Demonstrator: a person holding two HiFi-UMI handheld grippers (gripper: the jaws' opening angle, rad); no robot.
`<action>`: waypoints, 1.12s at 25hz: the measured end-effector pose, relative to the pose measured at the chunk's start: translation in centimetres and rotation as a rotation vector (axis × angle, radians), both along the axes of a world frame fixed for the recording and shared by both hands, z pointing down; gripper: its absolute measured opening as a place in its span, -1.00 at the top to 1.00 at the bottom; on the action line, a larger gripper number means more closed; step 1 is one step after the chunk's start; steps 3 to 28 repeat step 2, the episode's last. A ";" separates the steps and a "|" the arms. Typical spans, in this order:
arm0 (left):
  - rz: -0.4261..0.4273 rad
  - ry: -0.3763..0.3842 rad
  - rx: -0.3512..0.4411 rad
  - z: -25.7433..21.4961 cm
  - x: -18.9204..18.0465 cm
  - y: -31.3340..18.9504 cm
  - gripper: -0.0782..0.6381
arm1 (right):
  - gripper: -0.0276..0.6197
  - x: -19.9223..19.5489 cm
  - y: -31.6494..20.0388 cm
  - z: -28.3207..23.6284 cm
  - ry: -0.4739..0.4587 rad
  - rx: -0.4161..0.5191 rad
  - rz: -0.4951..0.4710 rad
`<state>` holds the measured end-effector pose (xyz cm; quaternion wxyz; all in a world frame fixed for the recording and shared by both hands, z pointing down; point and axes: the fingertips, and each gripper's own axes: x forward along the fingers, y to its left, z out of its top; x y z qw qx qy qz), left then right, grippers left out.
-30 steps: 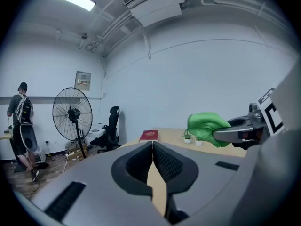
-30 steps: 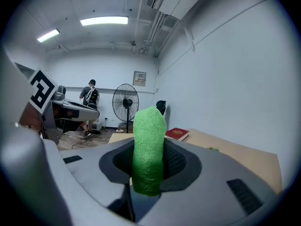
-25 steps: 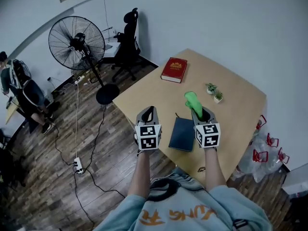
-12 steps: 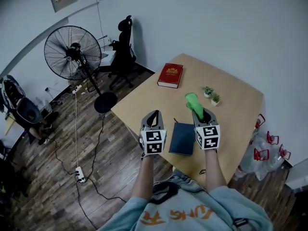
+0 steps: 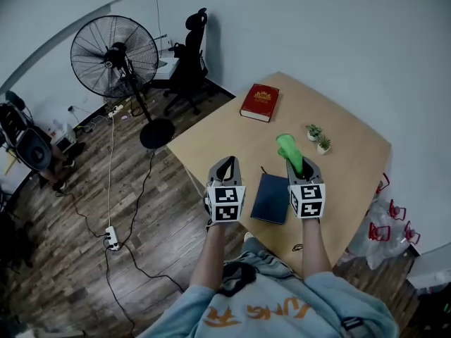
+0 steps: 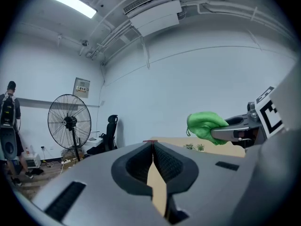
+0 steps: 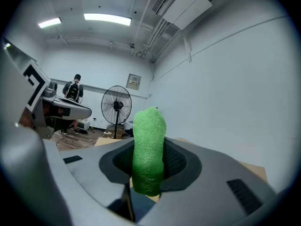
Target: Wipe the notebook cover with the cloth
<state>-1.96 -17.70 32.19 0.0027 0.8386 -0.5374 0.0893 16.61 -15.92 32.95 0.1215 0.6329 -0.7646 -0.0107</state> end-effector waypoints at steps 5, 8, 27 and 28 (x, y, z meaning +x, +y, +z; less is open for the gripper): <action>-0.003 0.001 -0.006 0.2 -0.8 -0.2 0.72 | 0.57 -0.7 -0.2 -0.1 0.001 0.004 -0.002; -0.003 0.001 -0.006 0.2 -0.8 -0.2 0.72 | 0.57 -0.7 -0.2 -0.1 0.001 0.004 -0.002; -0.003 0.001 -0.006 0.2 -0.8 -0.2 0.72 | 0.57 -0.7 -0.2 -0.1 0.001 0.004 -0.002; -0.003 0.001 -0.006 0.2 -0.8 -0.2 0.72 | 0.57 -0.7 -0.2 -0.1 0.001 0.004 -0.002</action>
